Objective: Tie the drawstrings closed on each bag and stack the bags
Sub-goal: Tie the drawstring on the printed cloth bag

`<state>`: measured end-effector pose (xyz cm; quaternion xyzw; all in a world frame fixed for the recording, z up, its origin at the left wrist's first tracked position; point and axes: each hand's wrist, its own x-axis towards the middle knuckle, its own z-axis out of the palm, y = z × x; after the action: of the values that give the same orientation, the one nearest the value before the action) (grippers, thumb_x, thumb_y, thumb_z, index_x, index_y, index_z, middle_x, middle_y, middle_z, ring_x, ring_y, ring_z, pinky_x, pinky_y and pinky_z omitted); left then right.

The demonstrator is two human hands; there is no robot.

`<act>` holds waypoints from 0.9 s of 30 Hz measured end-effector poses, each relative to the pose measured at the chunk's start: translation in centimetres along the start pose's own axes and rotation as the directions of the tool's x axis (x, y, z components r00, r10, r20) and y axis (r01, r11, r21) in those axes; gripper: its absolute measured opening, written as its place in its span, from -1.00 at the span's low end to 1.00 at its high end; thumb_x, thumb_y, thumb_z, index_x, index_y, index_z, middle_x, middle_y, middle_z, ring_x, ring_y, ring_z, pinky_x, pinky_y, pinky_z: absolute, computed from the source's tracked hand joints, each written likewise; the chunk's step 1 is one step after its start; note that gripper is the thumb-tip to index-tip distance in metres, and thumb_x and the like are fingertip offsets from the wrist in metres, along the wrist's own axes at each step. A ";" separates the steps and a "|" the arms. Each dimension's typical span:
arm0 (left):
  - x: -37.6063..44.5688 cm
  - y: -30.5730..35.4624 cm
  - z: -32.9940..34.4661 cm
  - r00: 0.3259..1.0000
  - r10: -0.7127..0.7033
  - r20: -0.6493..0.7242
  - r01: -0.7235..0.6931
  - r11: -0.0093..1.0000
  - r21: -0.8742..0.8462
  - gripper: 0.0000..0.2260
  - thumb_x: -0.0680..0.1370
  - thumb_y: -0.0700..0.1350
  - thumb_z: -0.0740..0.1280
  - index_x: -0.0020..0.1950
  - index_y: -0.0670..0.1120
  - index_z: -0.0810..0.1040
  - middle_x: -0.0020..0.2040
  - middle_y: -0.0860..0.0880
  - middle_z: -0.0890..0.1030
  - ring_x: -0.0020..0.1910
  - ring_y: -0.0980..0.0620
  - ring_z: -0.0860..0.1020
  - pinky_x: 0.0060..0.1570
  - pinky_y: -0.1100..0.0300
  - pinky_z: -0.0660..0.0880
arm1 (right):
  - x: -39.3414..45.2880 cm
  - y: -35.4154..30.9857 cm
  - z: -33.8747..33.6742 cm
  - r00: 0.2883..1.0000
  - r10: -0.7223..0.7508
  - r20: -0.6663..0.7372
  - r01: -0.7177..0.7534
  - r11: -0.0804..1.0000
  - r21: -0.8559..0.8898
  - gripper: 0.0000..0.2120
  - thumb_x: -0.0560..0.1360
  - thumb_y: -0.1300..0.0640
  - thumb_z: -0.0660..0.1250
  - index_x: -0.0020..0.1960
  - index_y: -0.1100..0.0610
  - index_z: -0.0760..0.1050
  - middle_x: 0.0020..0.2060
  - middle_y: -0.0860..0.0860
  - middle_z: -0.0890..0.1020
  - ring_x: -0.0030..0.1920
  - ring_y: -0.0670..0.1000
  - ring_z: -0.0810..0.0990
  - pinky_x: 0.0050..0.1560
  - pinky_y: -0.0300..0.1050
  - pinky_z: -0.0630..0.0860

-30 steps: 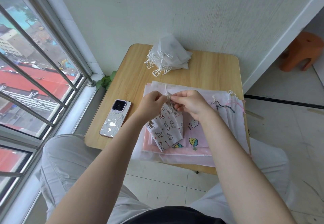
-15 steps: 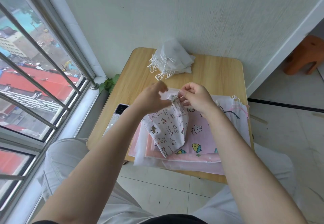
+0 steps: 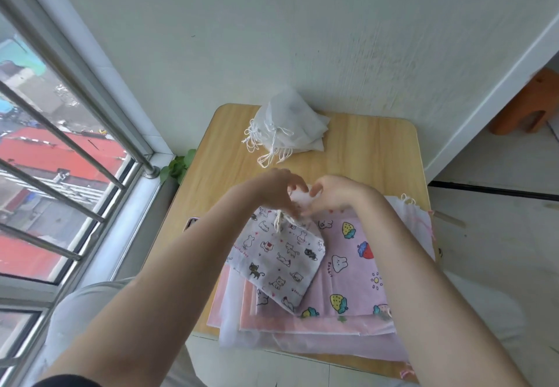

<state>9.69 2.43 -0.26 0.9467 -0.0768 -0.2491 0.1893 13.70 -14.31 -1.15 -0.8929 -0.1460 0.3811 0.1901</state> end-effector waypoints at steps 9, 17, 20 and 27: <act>2.3 0.0 2.9 0.993 -0.055 -0.102 0.071 0.985 0.157 -0.76 0.49 -0.04 0.38 0.16 0.04 0.61 0.08 0.03 0.55 0.07 0.00 0.54 -0.11 0.18 0.47 | 0.9 2.1 1.4 0.998 -0.043 0.035 0.037 0.988 0.153 -0.38 0.29 -0.43 0.40 0.07 0.06 0.57 -0.10 0.02 0.65 -0.22 -0.02 0.57 -0.17 -0.11 0.52; 2.7 -0.9 -0.6 0.878 -0.320 -0.355 0.170 0.903 -0.394 -0.92 0.47 -0.08 0.36 -0.13 -0.07 0.61 -0.25 0.04 0.58 -0.32 0.08 0.53 -0.35 0.22 0.48 | 2.0 2.4 0.2 0.994 0.070 -0.079 -0.066 0.996 0.053 -0.70 0.35 0.14 0.38 0.03 0.25 0.65 0.02 0.18 0.67 -0.05 0.10 0.65 -0.17 -0.14 0.46; 3.0 -1.1 -3.0 0.824 -0.432 -0.365 0.083 0.731 -0.677 -0.87 0.48 -0.14 0.36 -0.27 -0.11 0.57 -0.40 0.01 0.48 -0.45 0.06 0.42 -0.50 0.28 0.37 | 2.3 1.6 -2.3 0.935 0.052 -0.351 -0.009 0.992 0.123 -0.77 0.52 0.16 0.26 0.04 0.23 0.63 -0.15 0.10 0.67 -0.21 0.07 0.60 -0.21 -0.13 0.47; 4.8 -2.4 -7.4 0.762 -0.591 -0.263 0.078 0.487 -0.870 -0.81 0.45 -0.11 0.32 -0.34 -0.09 0.41 -0.45 -0.02 0.39 -0.48 0.01 0.36 -0.41 0.21 0.30 | 2.8 -2.6 -6.7 0.991 -0.132 -0.029 0.135 0.987 0.093 -0.62 0.42 -0.24 0.42 -0.21 0.08 0.48 -0.44 0.02 0.51 -0.50 0.00 0.32 -0.45 -0.20 0.21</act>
<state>17.69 5.83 2.66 0.7701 0.2990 -0.0153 0.5633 20.22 -12.42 2.51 -0.8754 -0.1851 0.3638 0.2588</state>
